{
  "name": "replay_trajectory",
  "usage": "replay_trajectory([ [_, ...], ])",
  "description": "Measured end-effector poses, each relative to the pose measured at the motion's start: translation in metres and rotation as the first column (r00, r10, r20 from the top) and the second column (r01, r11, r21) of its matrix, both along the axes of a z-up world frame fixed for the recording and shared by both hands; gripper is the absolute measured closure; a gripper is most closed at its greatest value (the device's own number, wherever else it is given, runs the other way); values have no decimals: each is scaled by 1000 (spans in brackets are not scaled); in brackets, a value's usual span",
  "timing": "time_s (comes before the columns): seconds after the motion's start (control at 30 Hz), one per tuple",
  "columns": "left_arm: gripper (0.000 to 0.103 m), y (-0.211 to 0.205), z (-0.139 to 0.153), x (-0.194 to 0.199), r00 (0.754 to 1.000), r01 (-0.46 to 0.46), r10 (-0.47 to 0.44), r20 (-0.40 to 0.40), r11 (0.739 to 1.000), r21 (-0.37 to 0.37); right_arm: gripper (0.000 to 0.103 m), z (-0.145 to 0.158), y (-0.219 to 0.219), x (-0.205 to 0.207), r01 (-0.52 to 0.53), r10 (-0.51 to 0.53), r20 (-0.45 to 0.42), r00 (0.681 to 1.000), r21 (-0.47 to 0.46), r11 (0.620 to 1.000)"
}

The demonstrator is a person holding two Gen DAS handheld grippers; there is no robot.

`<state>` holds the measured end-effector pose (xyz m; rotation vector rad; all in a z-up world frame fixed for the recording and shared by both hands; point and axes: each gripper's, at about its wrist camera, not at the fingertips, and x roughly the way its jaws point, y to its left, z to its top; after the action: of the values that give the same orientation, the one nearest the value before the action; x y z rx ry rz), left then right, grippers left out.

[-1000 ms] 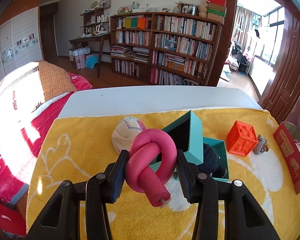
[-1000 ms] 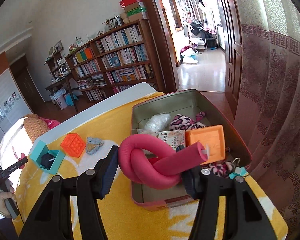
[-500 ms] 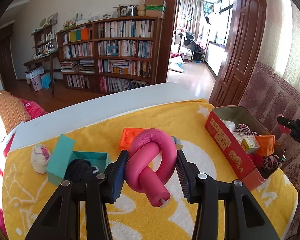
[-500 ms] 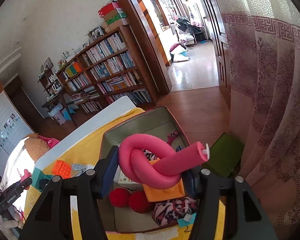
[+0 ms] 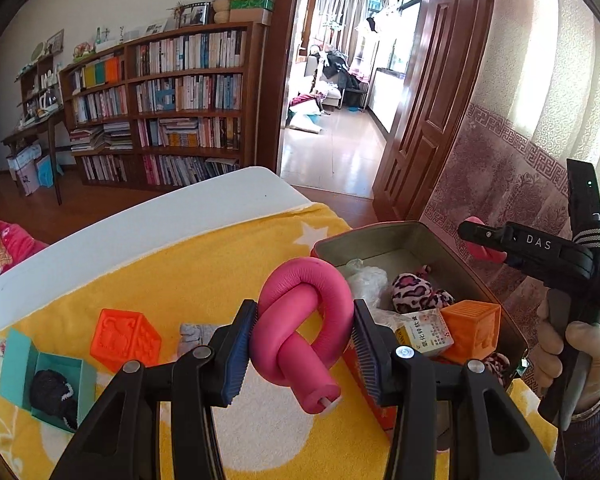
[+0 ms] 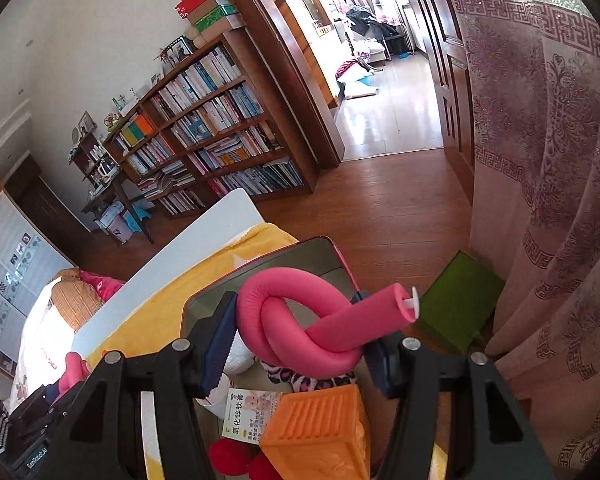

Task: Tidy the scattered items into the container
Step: 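Carry both pink foam knots over the red tin and open both tools, then withdraw both tools from the tin toward the cream hat and grey sock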

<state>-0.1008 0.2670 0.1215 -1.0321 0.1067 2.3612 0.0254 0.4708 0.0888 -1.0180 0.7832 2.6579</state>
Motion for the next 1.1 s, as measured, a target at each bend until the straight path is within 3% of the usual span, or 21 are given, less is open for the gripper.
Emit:
replay_trajectory([
  [0.43,53,85,-21,-47,993,68,-72,94,997,42,40,-6,9,-32,-71,71,49,996,-8,997],
  [0.5,27,93,-25,-53,989,79,-83,118,996,42,37,-8,9,-34,-67,69,58,996,-26,997],
  [0.6,23,89,-27,-51,992,63,-68,105,997,52,24,-8,11,-30,-49,50,49,998,-24,999],
  [0.9,23,35,-41,-55,986,-55,44,161,996,70,23,-7,12,-12,-4,5,23,1000,-36,999],
  [1.1,23,5,-39,-39,989,-104,99,111,994,41,23,1,0,-3,11,-11,-6,1000,-4,1000],
])
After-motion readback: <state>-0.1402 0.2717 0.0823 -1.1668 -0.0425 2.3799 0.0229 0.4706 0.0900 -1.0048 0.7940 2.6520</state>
